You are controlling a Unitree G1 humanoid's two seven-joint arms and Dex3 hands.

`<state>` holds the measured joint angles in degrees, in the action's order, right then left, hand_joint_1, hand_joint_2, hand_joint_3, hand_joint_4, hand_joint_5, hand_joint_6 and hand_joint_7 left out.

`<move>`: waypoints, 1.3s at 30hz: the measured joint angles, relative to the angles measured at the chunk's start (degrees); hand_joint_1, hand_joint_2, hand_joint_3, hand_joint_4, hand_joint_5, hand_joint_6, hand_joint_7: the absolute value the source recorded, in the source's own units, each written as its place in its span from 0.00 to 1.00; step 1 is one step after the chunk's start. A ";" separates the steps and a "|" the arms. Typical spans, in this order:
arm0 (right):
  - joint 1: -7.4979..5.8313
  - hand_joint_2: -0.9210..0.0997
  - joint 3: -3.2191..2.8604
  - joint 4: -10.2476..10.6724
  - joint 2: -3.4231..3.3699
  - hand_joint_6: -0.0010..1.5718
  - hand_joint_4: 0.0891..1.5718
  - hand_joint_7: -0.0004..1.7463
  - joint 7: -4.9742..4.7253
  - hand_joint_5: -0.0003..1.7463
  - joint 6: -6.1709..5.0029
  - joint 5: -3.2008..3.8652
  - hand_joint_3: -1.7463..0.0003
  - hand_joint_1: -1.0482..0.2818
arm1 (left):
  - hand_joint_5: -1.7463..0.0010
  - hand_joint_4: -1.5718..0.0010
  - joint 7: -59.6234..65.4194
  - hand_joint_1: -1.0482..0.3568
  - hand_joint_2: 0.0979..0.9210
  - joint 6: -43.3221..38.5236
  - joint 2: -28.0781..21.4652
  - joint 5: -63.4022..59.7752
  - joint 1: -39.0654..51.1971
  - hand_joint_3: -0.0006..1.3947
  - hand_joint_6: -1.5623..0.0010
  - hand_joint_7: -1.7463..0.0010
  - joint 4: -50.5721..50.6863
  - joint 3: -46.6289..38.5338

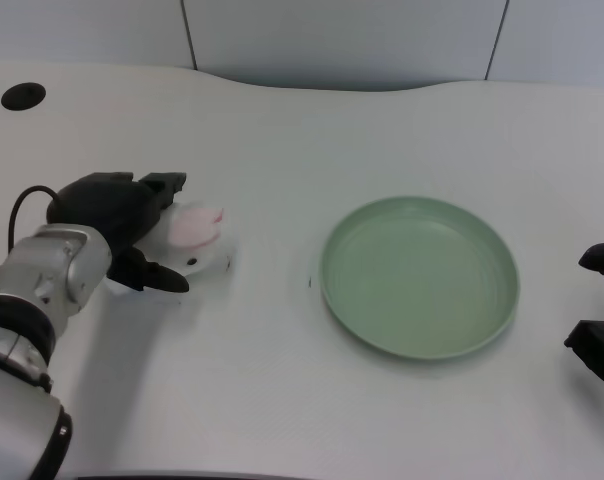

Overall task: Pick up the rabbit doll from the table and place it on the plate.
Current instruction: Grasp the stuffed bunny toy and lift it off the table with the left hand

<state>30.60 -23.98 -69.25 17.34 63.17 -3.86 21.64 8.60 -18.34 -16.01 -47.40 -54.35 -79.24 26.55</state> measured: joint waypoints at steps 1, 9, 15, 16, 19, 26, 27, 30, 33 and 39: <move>0.00 0.00 0.00 0.00 0.00 0.66 0.87 1.00 0.09 1.00 0.31 0.02 0.88 0.39 | 0.96 0.89 -0.50 0.00 1.00 0.52 0.32 0.30 0.00 0.18 0.92 0.98 -0.04 0.10; 0.00 0.00 0.07 0.08 -0.02 0.66 0.87 1.00 -0.67 1.00 0.69 -0.06 0.88 0.41 | 0.91 0.51 0.57 0.09 0.98 2.56 2.18 0.35 0.00 0.00 0.57 0.98 -0.06 2.11; 0.00 0.00 0.17 0.39 -0.05 0.66 0.87 1.00 -1.09 1.00 0.72 -0.06 0.88 0.40 | 0.44 0.50 3.43 0.20 0.96 3.64 3.18 -0.20 0.02 0.00 0.32 0.92 -0.06 4.45; 0.00 0.00 0.18 0.46 -0.10 0.66 0.87 1.00 -1.15 1.00 0.72 -0.06 0.88 0.40 | 0.43 0.51 3.46 0.20 0.96 3.65 3.27 -0.20 0.02 0.00 0.32 0.92 -0.07 4.67; 0.00 0.00 0.20 0.58 -0.24 0.66 0.88 1.00 -1.28 1.00 0.72 -0.06 0.88 0.40 | 0.42 0.51 3.73 0.20 0.96 3.65 3.36 -0.16 0.02 0.00 0.32 0.93 -0.07 4.95; 0.00 0.00 0.21 0.74 -0.32 0.66 0.88 1.00 -1.35 1.00 0.72 -0.06 0.88 0.40 | 0.41 0.52 3.73 0.20 0.96 3.65 3.40 -0.04 0.02 0.00 0.32 0.93 -0.07 5.24; 0.00 0.00 0.22 0.78 -0.32 0.66 0.88 1.00 -1.36 1.00 0.72 -0.06 0.88 0.40 | 0.41 0.52 3.73 0.20 0.96 3.65 3.40 -0.03 0.02 0.00 0.32 0.93 -0.08 5.26; 0.00 0.00 0.22 0.98 -0.32 0.66 0.88 1.00 -1.37 1.00 0.72 -0.06 0.88 0.40 | 0.41 0.52 3.73 0.20 0.96 3.65 3.41 0.06 0.02 0.00 0.31 0.93 -0.08 5.32; 0.00 0.00 0.22 1.11 -0.32 0.66 0.88 1.00 -1.38 1.00 0.72 -0.06 0.88 0.40 | 0.41 0.52 3.73 0.20 0.96 3.65 3.41 0.16 0.02 0.00 0.31 0.93 -0.08 5.40; -0.01 0.00 0.22 1.15 -0.34 0.66 0.88 1.00 -1.38 1.00 0.71 -0.06 0.87 0.40 | 0.41 0.46 4.94 0.28 0.98 3.65 3.36 -0.60 -0.12 0.14 0.26 0.92 -0.17 6.65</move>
<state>30.59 -23.75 -68.11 17.00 61.79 -3.15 21.59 13.54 -14.69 -12.65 -48.00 -54.47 -79.42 33.20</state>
